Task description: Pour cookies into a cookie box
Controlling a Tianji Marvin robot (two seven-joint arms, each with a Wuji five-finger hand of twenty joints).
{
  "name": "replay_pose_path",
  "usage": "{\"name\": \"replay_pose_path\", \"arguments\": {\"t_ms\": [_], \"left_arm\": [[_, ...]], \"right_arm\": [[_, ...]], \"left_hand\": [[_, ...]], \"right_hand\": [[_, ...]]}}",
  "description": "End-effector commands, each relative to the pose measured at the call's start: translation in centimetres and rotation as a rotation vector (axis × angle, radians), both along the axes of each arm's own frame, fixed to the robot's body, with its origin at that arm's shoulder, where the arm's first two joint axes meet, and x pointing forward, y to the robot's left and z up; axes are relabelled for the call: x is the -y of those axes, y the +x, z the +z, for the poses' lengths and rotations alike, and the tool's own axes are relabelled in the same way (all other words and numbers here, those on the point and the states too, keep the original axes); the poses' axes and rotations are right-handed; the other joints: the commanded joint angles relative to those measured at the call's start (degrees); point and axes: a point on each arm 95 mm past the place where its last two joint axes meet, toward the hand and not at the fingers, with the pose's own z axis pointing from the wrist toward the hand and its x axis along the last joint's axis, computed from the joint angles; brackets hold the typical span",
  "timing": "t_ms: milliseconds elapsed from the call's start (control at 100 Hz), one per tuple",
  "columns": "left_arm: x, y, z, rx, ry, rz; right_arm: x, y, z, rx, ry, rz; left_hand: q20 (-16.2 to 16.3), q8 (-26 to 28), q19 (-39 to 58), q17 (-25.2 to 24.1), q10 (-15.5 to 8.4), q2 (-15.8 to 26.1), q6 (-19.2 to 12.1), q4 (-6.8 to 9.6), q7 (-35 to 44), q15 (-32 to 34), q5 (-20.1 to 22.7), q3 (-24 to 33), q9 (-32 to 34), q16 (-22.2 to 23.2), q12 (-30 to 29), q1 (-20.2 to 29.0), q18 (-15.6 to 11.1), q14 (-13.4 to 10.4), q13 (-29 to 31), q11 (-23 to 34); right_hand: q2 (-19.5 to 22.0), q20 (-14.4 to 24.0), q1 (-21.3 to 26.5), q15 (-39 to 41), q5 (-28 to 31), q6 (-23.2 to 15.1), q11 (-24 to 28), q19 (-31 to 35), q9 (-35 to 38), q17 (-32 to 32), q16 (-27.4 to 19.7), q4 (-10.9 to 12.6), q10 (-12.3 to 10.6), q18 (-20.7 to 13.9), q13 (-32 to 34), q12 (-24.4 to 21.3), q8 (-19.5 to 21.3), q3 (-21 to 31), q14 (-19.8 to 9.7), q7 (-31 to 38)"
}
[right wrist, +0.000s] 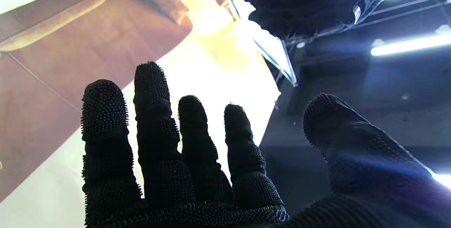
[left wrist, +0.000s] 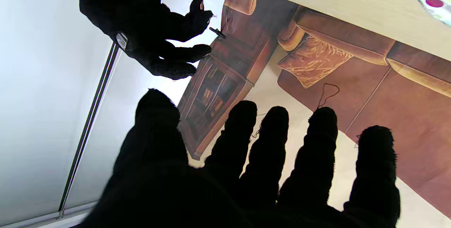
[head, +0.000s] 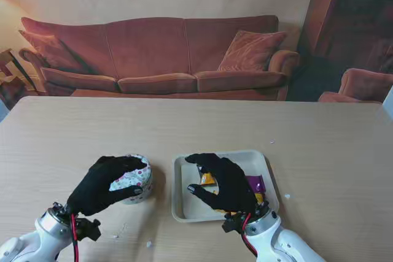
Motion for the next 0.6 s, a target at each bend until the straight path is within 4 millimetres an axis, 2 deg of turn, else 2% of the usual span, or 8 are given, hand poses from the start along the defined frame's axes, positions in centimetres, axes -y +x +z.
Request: {"name": "replay_pose_path", "arguments": {"t_ms": [0, 290, 490, 530, 590], "left_arm": [[0.3, -0.2, 0.0, -0.007, 0.003, -0.009], [0.4, -0.2, 0.0, -0.014, 0.006, -0.014], [-0.3, 0.2, -0.1, -0.010, 0.016, 0.012], [-0.5, 0.4, -0.1, -0.013, 0.024, 0.021], [-0.7, 0.7, -0.3, 0.000, 0.057, 0.031]], "right_arm": [[-0.4, -0.1, -0.1, -0.011, -0.002, 0.010], [-0.3, -0.1, 0.0, -0.014, -0.005, 0.012], [-0.2, -0.2, 0.5, 0.002, 0.002, -0.002], [-0.2, -0.2, 0.5, 0.001, 0.002, -0.004], [-0.2, -0.3, 0.4, -0.003, 0.003, -0.005]], "left_hand": [[0.8, -0.3, -0.3, -0.5, 0.1, 0.1, 0.6, 0.38, -0.7, -0.2, -1.2, -0.9, -1.6, -0.4, -0.3, -0.8, -0.1, -0.5, -0.7, -0.2], [1.1, -0.2, -0.2, -0.4, 0.2, 0.2, 0.6, 0.39, -0.7, 0.0, -1.0, -0.9, -1.3, -0.2, -0.3, -0.8, 0.0, -0.3, -0.5, -0.1], [0.6, -0.4, -1.5, -1.2, 0.3, -0.5, 0.7, 0.36, -1.0, -1.3, -1.5, -1.0, -2.1, -0.9, -0.5, -0.9, -0.4, -0.9, -2.1, -0.7], [-0.2, -0.8, -3.2, -2.2, 0.1, -2.3, 0.5, 0.46, -2.0, -2.4, -3.1, -1.1, -3.3, -1.6, -0.8, -1.4, -0.8, -1.4, -3.5, -1.2], [-1.1, -1.6, -6.0, -4.3, -0.6, -4.8, -2.4, 0.55, -3.7, -3.9, -6.9, -1.0, -6.0, -2.6, -1.1, -1.9, -1.4, -2.6, -6.5, -2.0]], "right_hand": [[1.7, 0.6, -1.3, -1.9, -0.2, 0.6, 0.3, -0.6, -1.6, -0.6, -0.6, 1.4, -1.0, 0.5, -0.8, -0.4, -0.3, -0.7, -0.6, 1.8], [1.8, 0.7, -1.2, -2.0, -0.1, 0.6, 0.2, -0.7, -1.5, -0.7, -0.6, 1.4, -1.0, 0.6, -1.0, -0.4, -0.3, -0.8, -0.7, 1.7], [1.9, 0.7, -1.1, -2.0, 0.0, 0.5, 0.1, -0.8, -1.3, -0.7, -0.6, 1.4, -1.0, 0.7, -0.9, -0.4, -0.2, -0.8, -0.6, 1.7], [1.9, 0.7, -1.0, -2.0, 0.0, 0.6, 0.1, -0.8, -1.3, -0.7, -0.6, 1.5, -0.9, 0.7, -0.9, -0.4, -0.2, -0.8, -0.6, 1.7], [1.9, 0.8, -1.0, -2.0, 0.1, 0.6, 0.1, -0.8, -1.3, -0.7, -0.6, 1.5, -0.9, 0.7, -0.9, -0.4, -0.2, -0.8, -0.6, 1.7]]}}
